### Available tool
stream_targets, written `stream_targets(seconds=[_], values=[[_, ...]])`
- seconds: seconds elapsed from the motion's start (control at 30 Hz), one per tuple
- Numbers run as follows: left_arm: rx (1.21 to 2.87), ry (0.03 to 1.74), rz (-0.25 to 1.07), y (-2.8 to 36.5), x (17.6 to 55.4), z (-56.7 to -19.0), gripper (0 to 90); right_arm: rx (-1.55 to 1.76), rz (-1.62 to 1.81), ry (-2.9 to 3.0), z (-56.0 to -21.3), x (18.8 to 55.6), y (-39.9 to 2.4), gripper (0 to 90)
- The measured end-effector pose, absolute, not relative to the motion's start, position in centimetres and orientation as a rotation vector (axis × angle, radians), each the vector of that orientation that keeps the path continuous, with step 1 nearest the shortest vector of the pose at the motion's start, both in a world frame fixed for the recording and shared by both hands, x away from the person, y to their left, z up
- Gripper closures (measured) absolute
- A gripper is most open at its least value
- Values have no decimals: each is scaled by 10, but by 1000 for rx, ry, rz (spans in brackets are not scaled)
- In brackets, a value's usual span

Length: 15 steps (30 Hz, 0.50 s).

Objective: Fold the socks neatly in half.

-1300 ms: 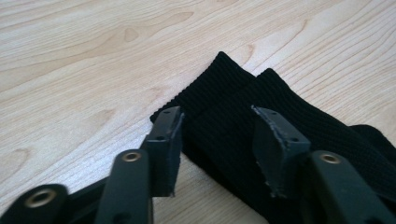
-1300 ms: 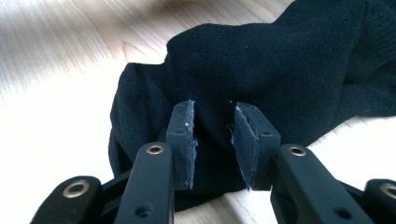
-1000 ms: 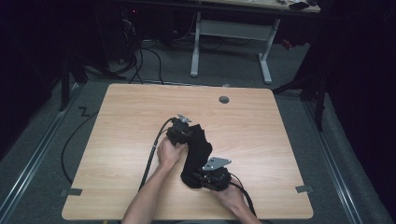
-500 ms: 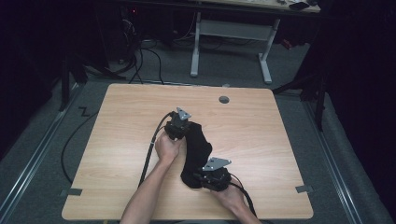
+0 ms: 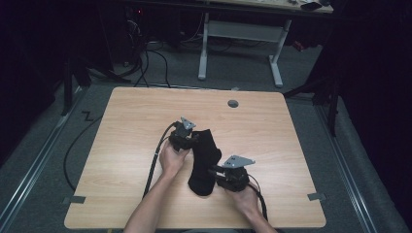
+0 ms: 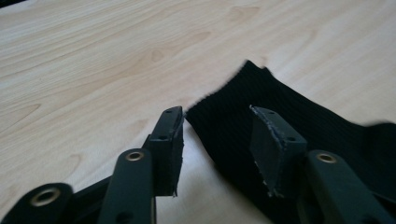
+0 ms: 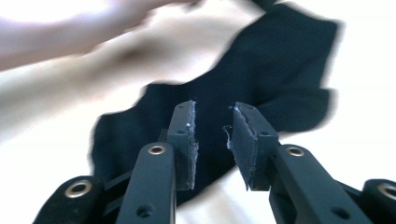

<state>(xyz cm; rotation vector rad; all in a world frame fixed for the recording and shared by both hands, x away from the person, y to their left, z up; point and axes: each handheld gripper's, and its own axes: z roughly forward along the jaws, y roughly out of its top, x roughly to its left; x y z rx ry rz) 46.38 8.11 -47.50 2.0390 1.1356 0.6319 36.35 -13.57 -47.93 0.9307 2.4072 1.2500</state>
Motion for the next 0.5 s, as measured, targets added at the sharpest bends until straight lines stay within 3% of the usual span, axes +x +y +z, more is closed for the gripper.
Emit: stream_targets(seconds=[0.2,0.5], values=[[2050,1096,599,86,433,-475,478,1112,1183,2342,-472,397,-141,741],[2021,1116,502,91,399,-490,410,1222,1123,2378,-480,426,-120,715]])
